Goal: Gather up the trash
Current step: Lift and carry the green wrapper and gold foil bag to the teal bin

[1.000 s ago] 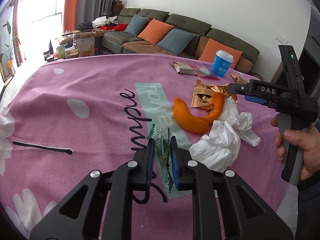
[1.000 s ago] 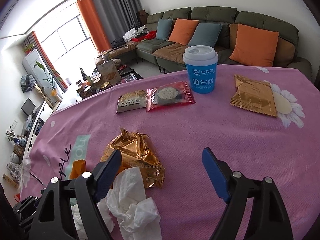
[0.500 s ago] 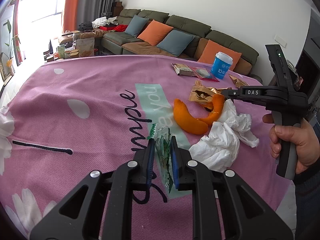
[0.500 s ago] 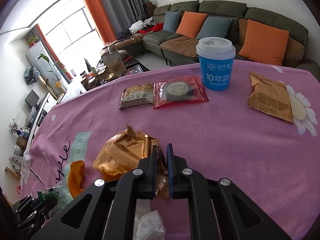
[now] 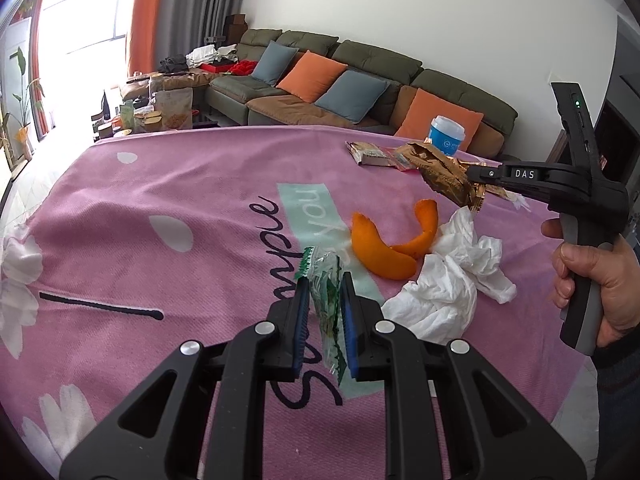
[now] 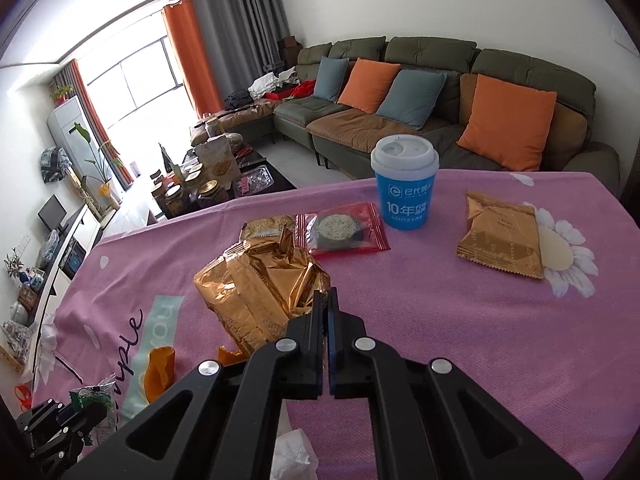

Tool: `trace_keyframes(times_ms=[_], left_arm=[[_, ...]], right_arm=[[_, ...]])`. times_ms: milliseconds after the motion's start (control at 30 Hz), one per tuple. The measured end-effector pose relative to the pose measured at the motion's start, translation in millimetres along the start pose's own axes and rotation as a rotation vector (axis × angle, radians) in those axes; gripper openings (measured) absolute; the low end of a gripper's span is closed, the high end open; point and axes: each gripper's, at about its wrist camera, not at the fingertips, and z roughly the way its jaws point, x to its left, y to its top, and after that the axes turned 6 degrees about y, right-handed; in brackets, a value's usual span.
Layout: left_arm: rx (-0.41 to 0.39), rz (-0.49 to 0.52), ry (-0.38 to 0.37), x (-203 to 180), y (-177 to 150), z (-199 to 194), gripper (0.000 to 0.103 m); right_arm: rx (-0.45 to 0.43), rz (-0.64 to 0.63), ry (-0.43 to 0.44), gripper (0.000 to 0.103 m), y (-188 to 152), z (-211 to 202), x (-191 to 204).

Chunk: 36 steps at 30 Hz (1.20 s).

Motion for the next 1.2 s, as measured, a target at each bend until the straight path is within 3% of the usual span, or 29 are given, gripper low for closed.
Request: trace_keyframes(times_ms=[267,500,767,1200], left_arm=[[-0.058,0.001,0.011,6,12,-21,0.016],[-0.105,-0.009,0.035,17,19,-43,0.016],[-0.148,-0.015,0.067,30,21,-69,0.016],[-0.209,-0.057,0.179,68,11,-115,0.016]], right_arm=[[-0.069,-0.033,-0.018,0.001,9,-30,12],[-0.096,-0.074,0.026,0.001,2,-52,37],[-0.101,-0.123,0.089,0.001,-10,-68,73],[-0.083,-0.213,0.163,0.001,-34,-76,129]])
